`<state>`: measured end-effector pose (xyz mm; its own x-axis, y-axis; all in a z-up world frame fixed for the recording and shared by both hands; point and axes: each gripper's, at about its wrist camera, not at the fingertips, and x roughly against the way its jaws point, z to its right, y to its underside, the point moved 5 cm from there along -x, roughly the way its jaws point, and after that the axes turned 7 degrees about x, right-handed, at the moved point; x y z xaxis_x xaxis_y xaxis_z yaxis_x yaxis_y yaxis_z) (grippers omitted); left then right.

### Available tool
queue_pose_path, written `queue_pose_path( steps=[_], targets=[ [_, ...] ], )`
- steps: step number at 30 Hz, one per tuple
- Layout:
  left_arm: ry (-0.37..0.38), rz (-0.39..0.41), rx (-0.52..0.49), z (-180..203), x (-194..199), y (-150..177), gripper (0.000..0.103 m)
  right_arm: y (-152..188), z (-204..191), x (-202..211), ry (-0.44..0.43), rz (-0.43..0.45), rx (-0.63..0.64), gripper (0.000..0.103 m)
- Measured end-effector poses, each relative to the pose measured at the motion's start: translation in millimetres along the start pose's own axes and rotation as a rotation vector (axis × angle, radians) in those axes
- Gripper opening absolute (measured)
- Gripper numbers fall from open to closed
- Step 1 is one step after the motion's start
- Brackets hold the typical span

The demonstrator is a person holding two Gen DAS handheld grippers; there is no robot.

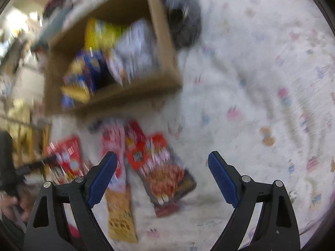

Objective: Organize snacks
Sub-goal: 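Grasp the red milk candy bag with the left tool while the right tool grasps the red beef jerky pack, then carry both red packs over the box and lower them inside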

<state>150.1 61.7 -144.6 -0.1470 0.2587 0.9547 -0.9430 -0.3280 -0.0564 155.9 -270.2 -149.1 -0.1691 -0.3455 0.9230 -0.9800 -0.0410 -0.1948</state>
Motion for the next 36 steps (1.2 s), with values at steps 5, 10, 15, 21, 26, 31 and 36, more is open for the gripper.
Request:
queue_pose_path(
  steps=[5,10,15,21,26,31,36],
  targets=[
    [0.010,0.015,-0.022,14.9,1.1,1.0,0.020,10.7,-10.6,-35.2,0.056,-0.133,0.108,0.090],
    [0.038,0.020,-0.050,30.5,3.5,4.6,0.020,11.9,-21.5,-50.3,0.087,-0.159,0.188,0.085],
    [0.055,0.032,-0.062,38.7,6.9,6.5,0.020,12.7,-24.3,-54.1,0.043,-0.168,0.201,0.066],
    [0.068,0.047,-0.079,46.7,12.7,9.6,0.020,10.5,-25.0,-30.1,-0.010,-0.088,0.191,0.065],
    [0.077,0.076,-0.093,50.4,23.3,10.8,0.020,16.8,-22.7,-0.7,-0.064,-0.022,0.171,0.065],
    [0.110,0.101,-0.089,57.4,40.2,8.5,0.020,18.9,-35.9,37.4,-0.112,0.066,0.209,0.065],
    [0.133,0.158,-0.102,75.2,68.1,-9.3,0.020,5.7,-48.2,82.8,-0.128,0.175,0.233,0.065]
  ],
)
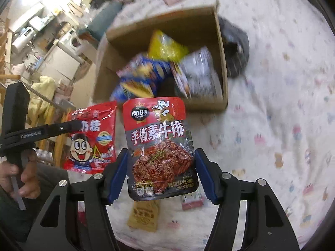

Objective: Organize snacks
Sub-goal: 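Carry both red packs over the box and lower them inside, then open both tools to drop the red packs into the box and withdraw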

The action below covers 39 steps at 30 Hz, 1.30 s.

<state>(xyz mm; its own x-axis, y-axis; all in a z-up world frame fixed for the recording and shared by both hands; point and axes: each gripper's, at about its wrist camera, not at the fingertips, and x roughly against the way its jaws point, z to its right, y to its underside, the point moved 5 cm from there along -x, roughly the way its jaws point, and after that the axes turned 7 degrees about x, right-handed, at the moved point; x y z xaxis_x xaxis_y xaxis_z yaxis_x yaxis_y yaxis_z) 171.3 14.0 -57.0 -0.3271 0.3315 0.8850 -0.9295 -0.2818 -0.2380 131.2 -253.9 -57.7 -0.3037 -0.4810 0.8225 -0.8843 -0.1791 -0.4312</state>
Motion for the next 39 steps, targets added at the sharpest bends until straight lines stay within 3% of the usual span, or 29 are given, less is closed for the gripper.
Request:
queue_pose_path(
  steps=[8,11,14,17,23,30,32,34,39],
  targets=[
    [-0.030,0.136,-0.068,30.7,24.7,-70.6,0.020,-60.3,1.9,9.0,0.056,0.104,0.014,0.065],
    [-0.055,0.176,-0.089,39.7,15.6,-99.9,0.020,-83.9,4.9,-0.8,0.082,0.121,0.011,0.065],
    [-0.051,0.202,-0.046,40.2,0.5,-121.5,0.020,-107.7,15.6,-21.7,0.078,0.123,0.003,0.065],
    [-0.020,0.188,-0.019,39.4,-18.3,-134.0,0.020,-119.4,29.2,-39.9,0.050,0.106,-0.035,0.065],
    [-0.004,0.138,0.009,27.5,-59.1,-147.2,0.020,-133.8,51.2,-70.4,0.085,0.090,-0.046,0.065],
    [-0.072,0.184,-0.026,28.1,-70.5,-156.0,0.023,-133.0,53.9,-91.3,0.142,0.062,-0.021,0.065],
    [-0.111,0.203,-0.077,35.3,-70.0,-152.5,0.027,-130.8,52.4,-94.4,0.154,0.053,-0.004,0.065],
    [-0.128,0.217,-0.123,41.2,-68.1,-148.8,0.042,-130.2,50.4,-95.5,0.167,0.049,0.016,0.066],
    [-0.162,0.265,-0.165,50.8,-59.1,-143.9,0.060,-131.7,51.1,-94.0,0.152,0.061,0.006,0.066]
  ],
)
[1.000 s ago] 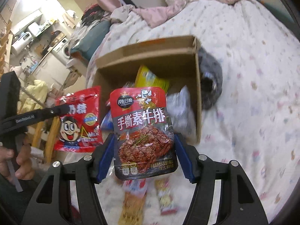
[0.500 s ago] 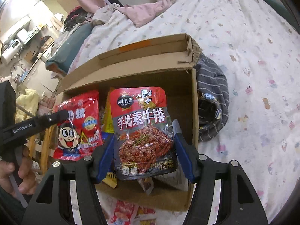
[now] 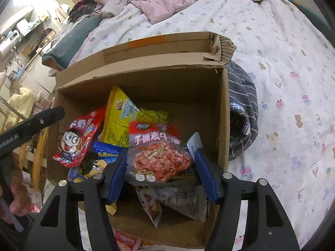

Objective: Organize snacks
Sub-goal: 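Open both tools to drop the red packs into the box and withdraw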

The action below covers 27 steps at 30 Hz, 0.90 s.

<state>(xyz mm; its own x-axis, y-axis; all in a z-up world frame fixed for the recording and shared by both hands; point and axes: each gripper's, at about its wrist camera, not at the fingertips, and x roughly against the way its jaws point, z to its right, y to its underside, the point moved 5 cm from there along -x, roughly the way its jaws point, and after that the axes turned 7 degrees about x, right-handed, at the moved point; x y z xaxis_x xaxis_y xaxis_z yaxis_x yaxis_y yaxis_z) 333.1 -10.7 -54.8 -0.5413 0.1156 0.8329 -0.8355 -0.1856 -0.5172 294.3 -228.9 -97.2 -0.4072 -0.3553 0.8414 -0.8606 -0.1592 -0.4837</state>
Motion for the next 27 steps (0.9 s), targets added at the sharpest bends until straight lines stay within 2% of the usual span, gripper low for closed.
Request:
queue_pose_path(
  steps=[1,5,6,7,10,23,27],
  targets=[
    [-0.005,0.009,-0.011,2.0,2.8,0.5,0.064,-0.7,1.0,0.6,-0.008,0.003,-0.009,0.066],
    [-0.038,0.038,-0.055,5.6,9.1,3.5,0.066,-1.6,3.5,9.4,-0.047,0.033,-0.039,0.067],
    [-0.038,0.037,-0.057,5.5,9.2,4.6,0.066,-2.0,4.1,11.1,-0.056,0.040,-0.045,0.070],
    [-0.036,0.032,-0.058,6.2,8.8,6.2,0.066,-2.4,4.6,12.8,-0.066,0.045,-0.053,0.078],
    [-0.030,0.012,-0.061,7.6,6.3,9.6,0.066,-4.0,4.9,17.4,-0.088,0.068,-0.076,0.095],
    [-0.039,0.008,-0.083,13.6,6.6,14.1,0.066,-3.7,4.9,17.9,-0.087,0.068,-0.067,0.095],
    [-0.011,0.013,-0.062,10.8,13.1,15.2,0.066,-2.0,4.8,26.0,-0.082,0.088,-0.075,0.095]
  ],
)
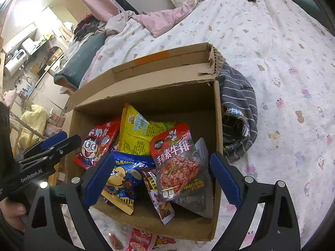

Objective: Organize snacks
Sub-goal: 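Open both tools to drop the red packs into the box and withdraw, then grasp a small clear candy packet with the left tool while the right tool grasps a yellow cartoon stick pack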

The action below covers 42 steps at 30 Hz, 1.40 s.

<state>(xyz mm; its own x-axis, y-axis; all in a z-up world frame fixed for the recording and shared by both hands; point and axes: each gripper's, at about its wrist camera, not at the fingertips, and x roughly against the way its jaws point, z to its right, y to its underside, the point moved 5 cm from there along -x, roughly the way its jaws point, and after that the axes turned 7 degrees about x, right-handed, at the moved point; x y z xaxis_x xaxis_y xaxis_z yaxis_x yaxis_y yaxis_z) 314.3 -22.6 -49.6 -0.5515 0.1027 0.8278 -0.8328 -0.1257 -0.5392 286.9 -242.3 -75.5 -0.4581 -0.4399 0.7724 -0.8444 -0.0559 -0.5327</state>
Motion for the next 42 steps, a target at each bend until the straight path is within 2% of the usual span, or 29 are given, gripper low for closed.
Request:
queue_pose_path(
  steps=[15,21,25,42],
  targets=[
    [-0.004,0.032,-0.011,-1.9,32.0,23.5,0.066,17.5,-15.2,47.4,0.013,0.056,0.002,0.095],
    [0.000,-0.017,-0.007,-1.2,33.6,47.7,0.066,39.8,-13.9,60.5,0.016,0.049,-0.032,0.095],
    [0.002,-0.014,-0.013,0.9,43.4,59.2,0.066,51.1,-17.4,69.2,0.034,0.055,-0.026,0.095],
    [-0.029,-0.062,0.058,-31.4,69.3,107.7,0.066,101.0,-32.3,90.9,0.019,0.026,-0.032,0.095]
  ],
)
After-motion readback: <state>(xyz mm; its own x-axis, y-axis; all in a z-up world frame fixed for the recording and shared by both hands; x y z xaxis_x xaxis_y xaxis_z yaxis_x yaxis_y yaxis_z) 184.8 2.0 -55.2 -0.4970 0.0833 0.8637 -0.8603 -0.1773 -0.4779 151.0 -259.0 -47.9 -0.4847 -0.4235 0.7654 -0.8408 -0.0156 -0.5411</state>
